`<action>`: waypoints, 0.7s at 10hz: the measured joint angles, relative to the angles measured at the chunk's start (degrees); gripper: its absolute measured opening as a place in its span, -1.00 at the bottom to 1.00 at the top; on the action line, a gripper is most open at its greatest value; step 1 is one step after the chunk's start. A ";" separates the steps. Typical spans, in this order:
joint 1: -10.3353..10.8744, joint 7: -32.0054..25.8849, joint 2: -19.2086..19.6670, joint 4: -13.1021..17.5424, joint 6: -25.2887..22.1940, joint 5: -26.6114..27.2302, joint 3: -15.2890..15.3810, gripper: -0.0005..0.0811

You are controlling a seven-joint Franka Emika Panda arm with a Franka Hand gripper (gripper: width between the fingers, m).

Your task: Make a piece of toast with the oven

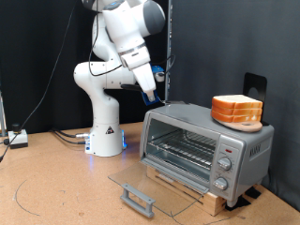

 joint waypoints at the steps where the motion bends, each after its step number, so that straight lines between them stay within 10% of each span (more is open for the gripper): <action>1: 0.03 1.34 1.92 1.64 -0.11 0.00 0.97 0.02; 7: 0.43 1.75 4.80 2.79 2.75 3.66 2.44 0.02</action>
